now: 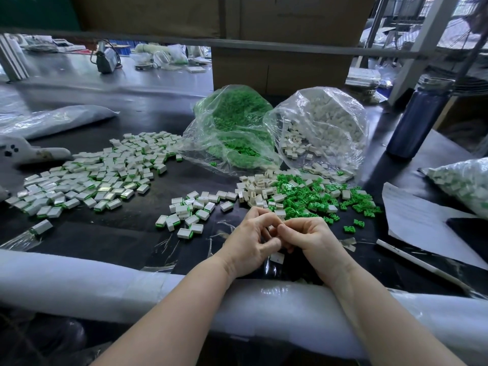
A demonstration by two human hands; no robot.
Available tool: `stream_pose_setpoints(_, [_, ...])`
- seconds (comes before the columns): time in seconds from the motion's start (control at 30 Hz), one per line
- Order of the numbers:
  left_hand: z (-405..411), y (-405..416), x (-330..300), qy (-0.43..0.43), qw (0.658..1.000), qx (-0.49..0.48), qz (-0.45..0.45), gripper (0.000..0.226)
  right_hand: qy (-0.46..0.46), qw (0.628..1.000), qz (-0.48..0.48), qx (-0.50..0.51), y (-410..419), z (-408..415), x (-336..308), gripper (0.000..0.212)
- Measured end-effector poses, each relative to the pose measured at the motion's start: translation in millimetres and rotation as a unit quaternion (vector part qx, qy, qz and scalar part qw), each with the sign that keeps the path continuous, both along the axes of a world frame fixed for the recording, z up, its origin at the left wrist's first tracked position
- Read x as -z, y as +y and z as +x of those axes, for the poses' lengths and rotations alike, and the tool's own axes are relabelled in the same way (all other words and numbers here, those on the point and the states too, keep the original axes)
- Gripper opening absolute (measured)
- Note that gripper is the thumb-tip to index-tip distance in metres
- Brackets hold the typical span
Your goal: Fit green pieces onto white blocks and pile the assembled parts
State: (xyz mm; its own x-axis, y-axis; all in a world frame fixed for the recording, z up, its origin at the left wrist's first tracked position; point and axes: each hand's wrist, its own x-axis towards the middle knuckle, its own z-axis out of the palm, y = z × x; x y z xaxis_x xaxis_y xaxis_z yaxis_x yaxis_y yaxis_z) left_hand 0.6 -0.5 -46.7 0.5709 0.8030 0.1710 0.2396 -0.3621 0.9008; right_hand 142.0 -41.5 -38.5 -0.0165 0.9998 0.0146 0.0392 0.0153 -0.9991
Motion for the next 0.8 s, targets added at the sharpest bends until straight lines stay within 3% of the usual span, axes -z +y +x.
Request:
stream_pose_setpoints(0.43, [-1.2, -0.9, -4.5, -0.013, 1.0, -0.004, -0.004, 0.027, 0.042, 0.999, -0.018, -0.024, 1.2, 0.2, 0.4, 0.023])
stream_pose_setpoints(0.8, [0.4, -2.5, -3.5, -0.002, 1.0, -0.001, -0.002, 0.032, 0.006, 1.0, -0.015, 0.003, 0.1, -0.7, -1.3, 0.015])
